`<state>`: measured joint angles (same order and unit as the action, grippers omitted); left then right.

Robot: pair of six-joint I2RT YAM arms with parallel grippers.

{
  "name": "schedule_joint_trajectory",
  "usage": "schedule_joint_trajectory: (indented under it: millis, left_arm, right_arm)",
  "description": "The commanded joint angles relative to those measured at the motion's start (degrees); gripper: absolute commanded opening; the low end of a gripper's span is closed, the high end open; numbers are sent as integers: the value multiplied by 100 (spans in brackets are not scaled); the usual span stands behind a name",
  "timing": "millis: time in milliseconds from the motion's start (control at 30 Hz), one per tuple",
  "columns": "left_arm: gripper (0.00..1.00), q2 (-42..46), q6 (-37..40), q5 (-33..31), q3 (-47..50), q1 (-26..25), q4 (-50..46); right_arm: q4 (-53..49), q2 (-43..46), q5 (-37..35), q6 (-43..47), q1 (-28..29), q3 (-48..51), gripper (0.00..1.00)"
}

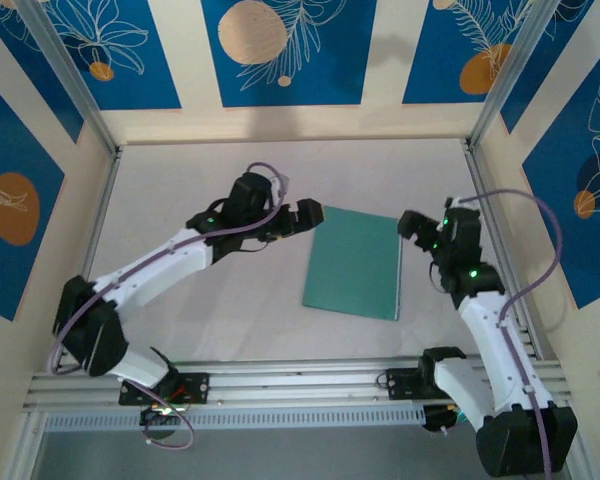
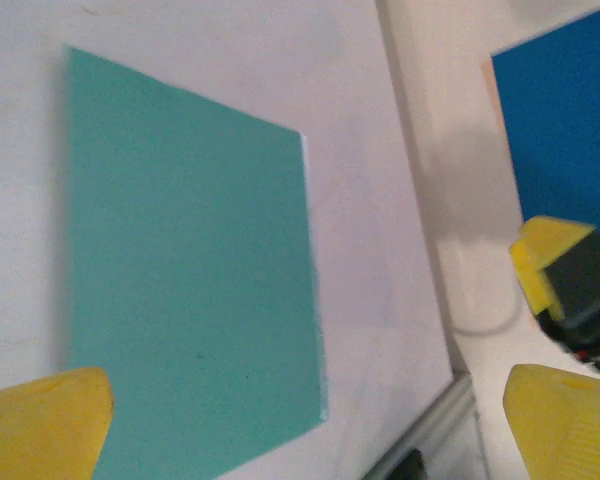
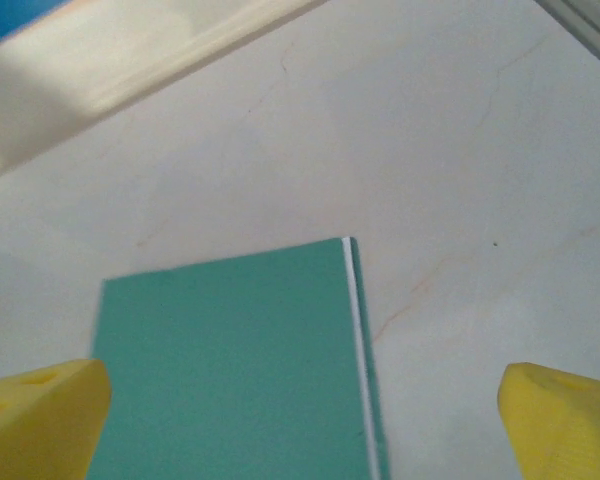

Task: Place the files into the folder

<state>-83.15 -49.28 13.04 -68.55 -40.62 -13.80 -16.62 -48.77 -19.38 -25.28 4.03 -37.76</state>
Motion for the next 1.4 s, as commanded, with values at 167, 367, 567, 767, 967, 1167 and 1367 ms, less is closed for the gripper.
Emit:
schedule_joint_trajectory:
  millis: [167, 367, 567, 767, 967, 1167, 1367]
  left_arm:
    - [100, 1135, 638, -1968, 669, 37, -1629]
    - [100, 1722, 627, -3214, 1107, 33, -2592]
    - [100, 2406, 904, -4131, 1645, 42, -2962]
    - [100, 3265, 949, -4789, 2277, 46, -3073]
    - [100, 4131, 793, -5784, 2797, 61, -3553]
    - [100, 4588, 2274, -6780, 3291, 173, -2673]
    - [100, 4274, 3538, -6612, 4295, 1422, 122]
  right_arm:
    - [3572, -475, -427, 1386, 72, 1813, 99]
    - [5092, -1670, 118, 1581, -115, 2068, 99]
    - [6191, -2735, 501, 1739, -296, 1893, 99]
    - [7483, -3803, 707, 1725, -353, 2050, 99]
    - [6585, -3840, 469, 1685, -299, 1552, 99]
    - [6565, -3837, 420, 1719, -263, 1545, 99]
    - [6545, -3834, 425, 1724, -262, 1536, 99]
